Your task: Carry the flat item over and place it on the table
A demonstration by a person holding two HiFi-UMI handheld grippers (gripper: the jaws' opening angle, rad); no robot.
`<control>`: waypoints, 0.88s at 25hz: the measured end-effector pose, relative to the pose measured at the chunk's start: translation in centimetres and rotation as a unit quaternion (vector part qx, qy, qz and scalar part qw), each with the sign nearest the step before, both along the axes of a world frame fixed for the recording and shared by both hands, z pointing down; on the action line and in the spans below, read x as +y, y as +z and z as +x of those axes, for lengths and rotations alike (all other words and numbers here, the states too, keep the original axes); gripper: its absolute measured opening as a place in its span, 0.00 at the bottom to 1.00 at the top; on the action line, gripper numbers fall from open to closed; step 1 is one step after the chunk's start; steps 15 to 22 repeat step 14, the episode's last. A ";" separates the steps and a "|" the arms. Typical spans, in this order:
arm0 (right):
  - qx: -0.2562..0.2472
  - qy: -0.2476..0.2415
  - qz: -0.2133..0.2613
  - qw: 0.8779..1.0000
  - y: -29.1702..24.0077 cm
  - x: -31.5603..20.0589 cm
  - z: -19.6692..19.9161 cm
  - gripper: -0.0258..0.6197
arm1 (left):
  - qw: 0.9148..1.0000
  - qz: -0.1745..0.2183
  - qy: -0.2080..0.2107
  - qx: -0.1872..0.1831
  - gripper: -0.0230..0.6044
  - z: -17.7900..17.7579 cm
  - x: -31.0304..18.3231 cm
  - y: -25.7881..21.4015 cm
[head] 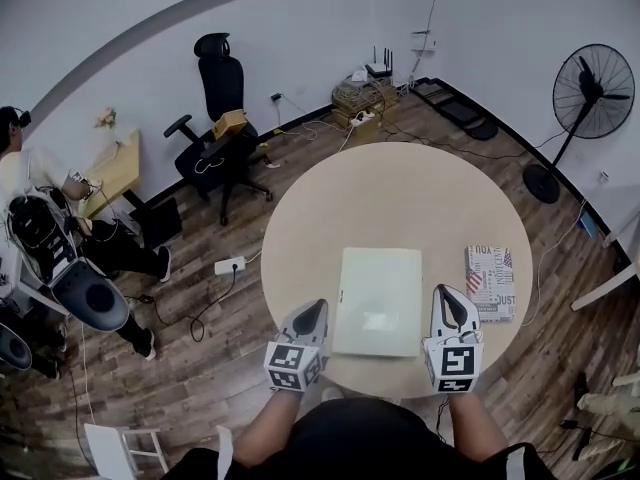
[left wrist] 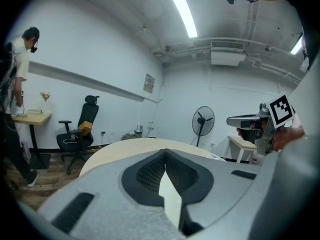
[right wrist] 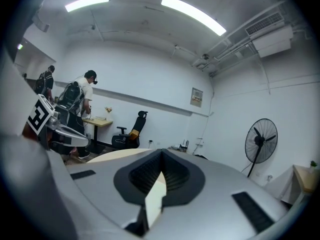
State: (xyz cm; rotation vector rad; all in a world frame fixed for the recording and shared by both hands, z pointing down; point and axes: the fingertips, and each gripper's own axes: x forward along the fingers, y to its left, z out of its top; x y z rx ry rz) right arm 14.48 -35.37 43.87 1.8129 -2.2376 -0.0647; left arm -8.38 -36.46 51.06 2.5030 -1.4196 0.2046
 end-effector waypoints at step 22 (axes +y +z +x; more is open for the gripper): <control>-0.003 -0.004 -0.008 1.000 0.4 -0.8 0.2 0.04 | 1.000 -0.007 0.001 0.000 0.04 0.3 0.3 0.2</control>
